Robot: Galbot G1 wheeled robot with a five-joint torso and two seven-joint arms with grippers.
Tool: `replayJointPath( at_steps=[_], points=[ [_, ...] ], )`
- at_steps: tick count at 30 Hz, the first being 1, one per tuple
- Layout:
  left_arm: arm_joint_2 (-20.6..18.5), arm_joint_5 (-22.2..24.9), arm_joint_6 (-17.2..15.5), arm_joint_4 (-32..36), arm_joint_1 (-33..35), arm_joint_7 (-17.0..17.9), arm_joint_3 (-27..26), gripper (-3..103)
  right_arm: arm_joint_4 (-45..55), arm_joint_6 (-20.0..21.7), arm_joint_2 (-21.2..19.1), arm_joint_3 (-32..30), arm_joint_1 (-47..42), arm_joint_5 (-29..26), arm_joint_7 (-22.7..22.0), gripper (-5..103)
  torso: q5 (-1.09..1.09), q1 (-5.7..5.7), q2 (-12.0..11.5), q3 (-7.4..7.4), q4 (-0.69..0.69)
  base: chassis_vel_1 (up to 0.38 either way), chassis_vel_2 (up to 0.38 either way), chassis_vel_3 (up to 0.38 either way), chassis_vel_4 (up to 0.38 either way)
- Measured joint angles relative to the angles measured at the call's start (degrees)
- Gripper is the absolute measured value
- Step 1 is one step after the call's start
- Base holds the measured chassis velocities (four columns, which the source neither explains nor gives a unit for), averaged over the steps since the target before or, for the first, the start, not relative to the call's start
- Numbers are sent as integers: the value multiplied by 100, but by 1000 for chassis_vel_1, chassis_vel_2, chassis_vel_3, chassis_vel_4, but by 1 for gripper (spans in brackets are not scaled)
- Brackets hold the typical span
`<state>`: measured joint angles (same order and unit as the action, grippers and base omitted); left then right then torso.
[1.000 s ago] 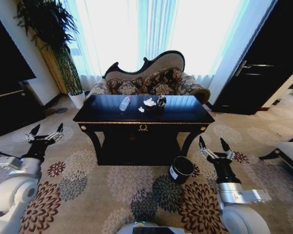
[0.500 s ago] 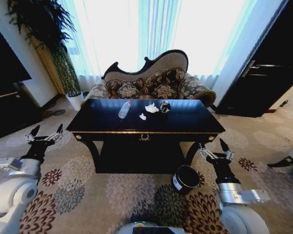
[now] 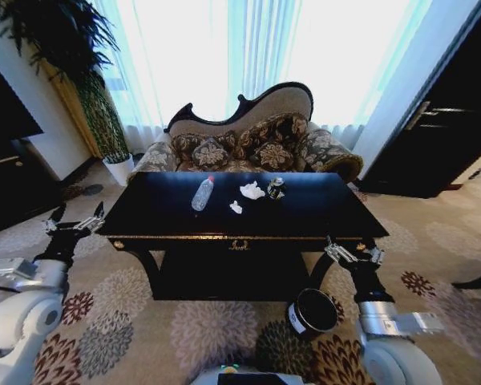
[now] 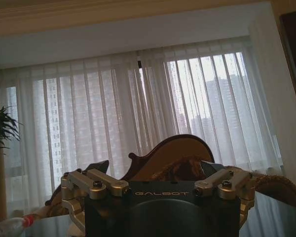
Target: Move to the front of the table and place the trash on the table into the trash bin.
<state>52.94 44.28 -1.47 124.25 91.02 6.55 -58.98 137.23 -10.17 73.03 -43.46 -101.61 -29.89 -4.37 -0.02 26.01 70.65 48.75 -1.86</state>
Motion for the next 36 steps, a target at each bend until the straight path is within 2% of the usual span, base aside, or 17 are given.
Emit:
replayJointPath(
  at_steps=[8,11,17,21,23,26,27,32,33,36],
  points=[
    [-23,144,-270,-40,-213,-7,277,100,-34,-123,130,67,-29,-3,9,100,1,2,-2,1,0,-51,47,37,-41],
    [-272,339,-549,-99,-508,140,714,100,-93,-180,142,64,-58,42,36,100,1,-6,2,-2,1,0,0,0,0],
    [-630,632,-775,-184,-1024,387,1350,100,-148,-179,104,184,18,49,36,100,2,-3,2,-1,1,0,0,0,0],
    [-807,721,-879,-209,-1579,506,2245,100,1,-153,276,281,-41,-28,24,100,-1,2,-1,1,-2,0,0,0,0],
    [-858,698,-887,-243,-1703,503,2437,100,2,-170,312,305,-59,4,28,100,1,1,0,1,-2,0,0,0,0],
    [-1109,528,-894,-415,-2302,478,3200,100,-29,-216,373,341,-86,51,41,100,0,-1,0,0,0,0,0,0,0],
    [-1109,528,-894,-415,-2302,478,3200,100,-29,-216,373,341,-86,51,41,100,0,-1,0,0,0,0,0,0,0],
    [-1355,523,-914,-470,-3124,502,4181,100,-102,-252,353,286,-53,59,45,100,2,0,0,1,-1,0,0,0,0],
    [-1355,523,-914,-470,-3124,502,4181,100,-102,-252,353,286,-53,59,45,100,2,0,0,1,-1,0,0,0,0],
    [-1384,506,-921,-595,-3452,539,4636,100,-174,-289,349,264,-47,72,52,100,2,0,0,1,-1,0,0,0,0]
  ],
)
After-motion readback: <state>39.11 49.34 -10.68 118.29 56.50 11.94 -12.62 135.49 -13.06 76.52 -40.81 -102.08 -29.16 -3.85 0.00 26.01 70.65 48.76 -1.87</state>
